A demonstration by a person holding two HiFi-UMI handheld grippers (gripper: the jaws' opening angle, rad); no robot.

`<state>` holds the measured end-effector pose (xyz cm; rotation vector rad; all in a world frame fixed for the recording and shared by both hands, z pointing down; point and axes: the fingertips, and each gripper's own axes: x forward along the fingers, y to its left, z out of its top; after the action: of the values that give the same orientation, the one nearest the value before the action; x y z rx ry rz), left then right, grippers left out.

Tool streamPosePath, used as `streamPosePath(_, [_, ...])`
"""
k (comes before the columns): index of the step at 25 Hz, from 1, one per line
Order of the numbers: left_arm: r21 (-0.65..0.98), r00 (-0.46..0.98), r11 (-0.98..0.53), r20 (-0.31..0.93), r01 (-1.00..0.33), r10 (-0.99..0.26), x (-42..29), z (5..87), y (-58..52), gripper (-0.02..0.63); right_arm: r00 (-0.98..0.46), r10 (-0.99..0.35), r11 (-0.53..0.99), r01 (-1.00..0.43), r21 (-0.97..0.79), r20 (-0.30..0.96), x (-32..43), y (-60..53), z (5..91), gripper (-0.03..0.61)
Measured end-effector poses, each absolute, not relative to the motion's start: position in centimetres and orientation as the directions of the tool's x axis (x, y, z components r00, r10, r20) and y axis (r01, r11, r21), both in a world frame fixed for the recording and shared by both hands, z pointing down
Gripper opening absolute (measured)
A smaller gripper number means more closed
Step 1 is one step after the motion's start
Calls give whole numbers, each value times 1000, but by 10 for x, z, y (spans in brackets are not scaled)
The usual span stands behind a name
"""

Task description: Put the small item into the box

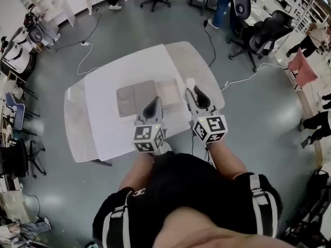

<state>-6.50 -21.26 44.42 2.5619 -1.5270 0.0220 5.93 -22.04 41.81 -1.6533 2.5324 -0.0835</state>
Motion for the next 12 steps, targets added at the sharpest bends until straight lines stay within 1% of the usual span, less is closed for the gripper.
streamPosePath(7, [154,495,-479,84,-864,-865,-106,440,-279,5,-398,-917,400,-913,-82,-36,17,-285,415,106])
streamPosePath(12, [163,518,-499,104,-851,-849,-115,452,-314,5,-381,-925,380,-921,-83,-9,8,-316,426,106])
